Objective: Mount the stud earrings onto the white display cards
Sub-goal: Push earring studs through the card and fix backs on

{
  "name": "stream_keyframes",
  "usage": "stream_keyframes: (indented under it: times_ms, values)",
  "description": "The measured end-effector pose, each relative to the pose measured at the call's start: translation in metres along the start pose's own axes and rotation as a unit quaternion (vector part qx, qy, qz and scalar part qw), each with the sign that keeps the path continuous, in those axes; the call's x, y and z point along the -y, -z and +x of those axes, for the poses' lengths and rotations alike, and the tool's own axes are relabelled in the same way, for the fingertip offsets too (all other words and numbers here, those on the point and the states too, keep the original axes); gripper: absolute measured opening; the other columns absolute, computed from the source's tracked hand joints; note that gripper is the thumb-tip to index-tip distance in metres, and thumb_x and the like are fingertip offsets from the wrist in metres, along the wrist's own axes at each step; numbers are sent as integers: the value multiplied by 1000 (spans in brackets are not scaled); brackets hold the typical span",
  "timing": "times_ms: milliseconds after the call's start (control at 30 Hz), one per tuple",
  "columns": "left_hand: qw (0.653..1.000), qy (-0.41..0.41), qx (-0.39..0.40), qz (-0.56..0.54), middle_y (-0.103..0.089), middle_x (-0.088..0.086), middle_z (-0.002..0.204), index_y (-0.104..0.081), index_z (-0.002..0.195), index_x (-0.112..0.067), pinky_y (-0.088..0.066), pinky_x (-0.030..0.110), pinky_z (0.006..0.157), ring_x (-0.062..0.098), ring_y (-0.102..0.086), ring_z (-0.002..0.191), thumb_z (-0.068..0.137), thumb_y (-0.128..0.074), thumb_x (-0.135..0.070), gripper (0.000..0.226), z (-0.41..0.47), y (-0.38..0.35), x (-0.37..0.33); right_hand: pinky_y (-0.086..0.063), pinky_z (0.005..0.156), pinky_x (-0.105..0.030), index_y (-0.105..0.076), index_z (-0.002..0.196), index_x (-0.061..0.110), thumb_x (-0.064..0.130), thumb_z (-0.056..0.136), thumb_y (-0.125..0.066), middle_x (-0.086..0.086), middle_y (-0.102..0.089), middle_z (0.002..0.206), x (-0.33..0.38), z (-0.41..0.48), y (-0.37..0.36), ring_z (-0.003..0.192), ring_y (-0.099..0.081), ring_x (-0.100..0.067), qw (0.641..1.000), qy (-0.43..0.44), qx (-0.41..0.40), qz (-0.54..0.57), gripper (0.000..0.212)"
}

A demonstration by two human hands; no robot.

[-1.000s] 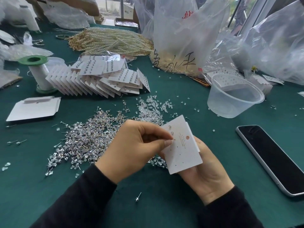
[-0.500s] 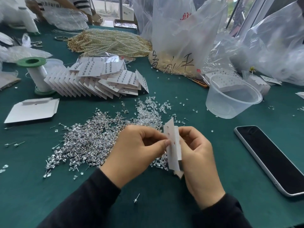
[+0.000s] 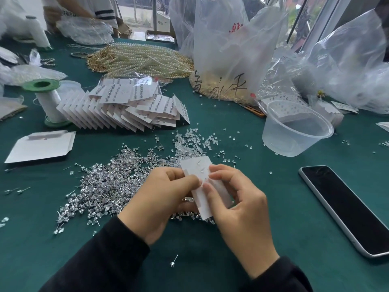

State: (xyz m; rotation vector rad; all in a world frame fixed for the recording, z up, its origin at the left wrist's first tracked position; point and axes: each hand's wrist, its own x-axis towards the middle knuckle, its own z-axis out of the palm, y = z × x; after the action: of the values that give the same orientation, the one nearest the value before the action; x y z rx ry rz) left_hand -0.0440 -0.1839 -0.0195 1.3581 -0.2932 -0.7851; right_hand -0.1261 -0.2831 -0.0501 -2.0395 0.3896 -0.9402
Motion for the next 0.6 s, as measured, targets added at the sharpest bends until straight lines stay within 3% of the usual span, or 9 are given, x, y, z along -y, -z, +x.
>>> stream_keyframes:
  times_ms: [100, 233, 367, 467, 600]
  values:
    - [999, -22, -21, 44, -67, 2, 56, -67, 58, -4, -47, 18, 42, 8, -61, 48, 80, -54, 9, 29, 0, -2, 1, -45, 84, -16, -66, 79, 8, 8, 74, -65, -1, -66, 94, -1, 2, -2, 92, -59, -4, 998, 48, -8, -46, 5]
    - [1000, -12, -5, 12, -70, 10, 69, -70, 73, 1, -53, 22, 51, 14, -66, 59, 80, -61, -1, 12, 0, -4, 4, -45, 81, -17, -65, 77, 5, 2, 74, -62, -3, -66, 90, -2, 2, -5, 88, -59, -8, 995, 66, -40, -67, 5]
    - [1000, 6, 23, -3, -72, 10, 69, -72, 63, -6, -53, 21, 51, 14, -68, 61, 80, -63, -9, 19, -2, -5, 4, -42, 79, -12, -63, 78, 5, 1, 75, -60, -4, -63, 90, -4, 1, -5, 87, -56, -7, 993, 74, -48, -82, 5]
    - [1000, 15, -15, 7, -70, 9, 61, -68, 48, -8, -54, 22, 47, 14, -66, 54, 82, -61, -2, 35, 0, -4, 4, -41, 80, -9, -65, 78, 6, 4, 77, -61, -1, -63, 92, -2, 3, -3, 88, -56, -2, 996, 61, -46, -54, 5]
    - [997, 30, -68, 5, -69, 7, 56, -60, 52, -5, -51, 21, 41, 14, -66, 49, 82, -58, 4, 32, 4, 0, 1, -48, 79, -21, -68, 86, 16, 6, 84, -61, 7, -68, 88, -13, 20, 24, 86, -63, -5, 998, -33, -56, -23, 13]
